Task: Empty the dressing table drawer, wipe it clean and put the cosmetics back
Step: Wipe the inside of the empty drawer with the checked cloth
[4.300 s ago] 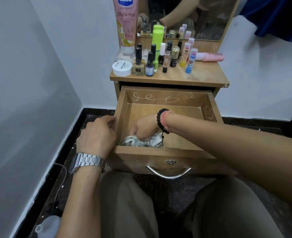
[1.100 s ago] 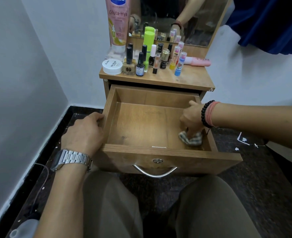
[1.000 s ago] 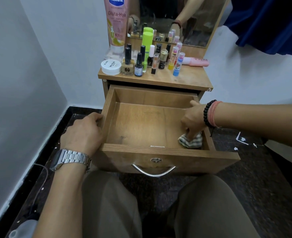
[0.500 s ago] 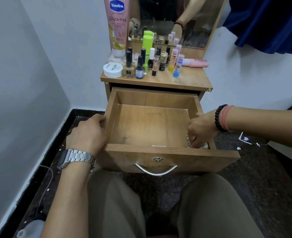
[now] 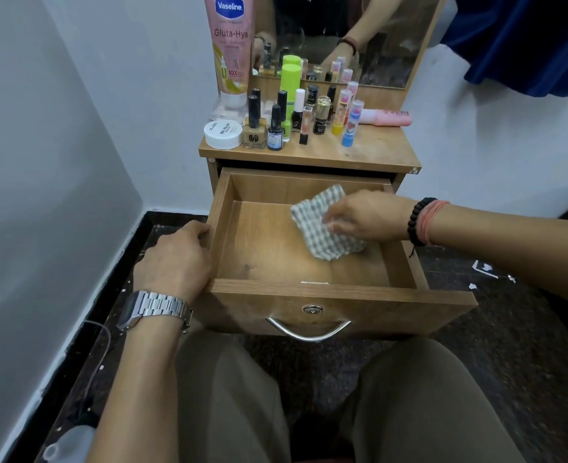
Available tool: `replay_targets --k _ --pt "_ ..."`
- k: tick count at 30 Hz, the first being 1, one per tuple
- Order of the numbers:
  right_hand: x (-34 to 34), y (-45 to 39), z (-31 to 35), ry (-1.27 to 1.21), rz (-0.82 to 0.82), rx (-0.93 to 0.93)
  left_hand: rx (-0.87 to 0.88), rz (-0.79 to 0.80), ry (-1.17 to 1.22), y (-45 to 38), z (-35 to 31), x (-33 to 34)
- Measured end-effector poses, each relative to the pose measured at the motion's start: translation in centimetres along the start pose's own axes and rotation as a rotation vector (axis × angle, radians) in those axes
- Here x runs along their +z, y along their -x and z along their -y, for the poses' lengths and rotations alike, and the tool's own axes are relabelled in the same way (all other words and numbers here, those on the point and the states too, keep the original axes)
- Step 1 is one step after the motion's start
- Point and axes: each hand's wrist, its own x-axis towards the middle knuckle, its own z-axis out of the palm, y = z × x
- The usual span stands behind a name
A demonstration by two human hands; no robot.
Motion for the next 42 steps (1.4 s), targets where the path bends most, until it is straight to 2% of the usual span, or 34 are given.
replay_targets --k 2,3,7,10,14,18,22,24,28,31,36,42 --pt "1.9 -0.7 -0.1 -0.053 0.176 0.033 0.002 -0.003 0.007 0.1 -0.1 -0.1" --pt "2.6 -1.0 0.1 -0.043 0.195 0.027 -0.002 -0.003 0.007 0.1 -0.1 -0.1" --pt "4.5 -3.6 1.4 0.015 0.036 0.023 -0.001 -0.009 0.008 0.1 0.0 0.1" --pt "4.1 -6.3 3.9 -0.045 -0.012 0.046 -0.003 -0.007 0.003 -0.1 0.1 0.3" --pt "2.9 -9.3 9.7 -0.141 -0.11 -0.041 0.009 -0.009 -0.007 -0.1 0.1 0.2" --pt "2.6 -9.3 12.1 -0.212 -0.129 -0.039 0.01 -0.016 -0.004 -0.3 0.1 0.4" --pt "2.7 -6.8 13.2 -0.346 0.06 -0.17 0.007 -0.016 -0.004 -0.4 0.2 0.6" --pt "2.8 -6.1 13.8 -0.347 0.079 -0.21 0.011 -0.015 -0.009 -0.4 0.2 0.6" --pt "2.8 -7.5 12.8 -0.322 -0.077 -0.096 0.012 -0.011 -0.01 -0.4 0.3 0.6" --pt "2.9 -9.9 10.9 -0.247 -0.13 0.028 0.005 -0.006 -0.017 -0.4 0.4 0.6" --pt "2.6 -11.8 10.3 -0.206 -0.062 0.112 0.016 -0.024 -0.038 -0.5 0.4 0.5" --pt "2.2 -10.4 11.1 -0.332 0.033 0.032 0.005 -0.021 -0.022 -0.4 0.2 0.5"
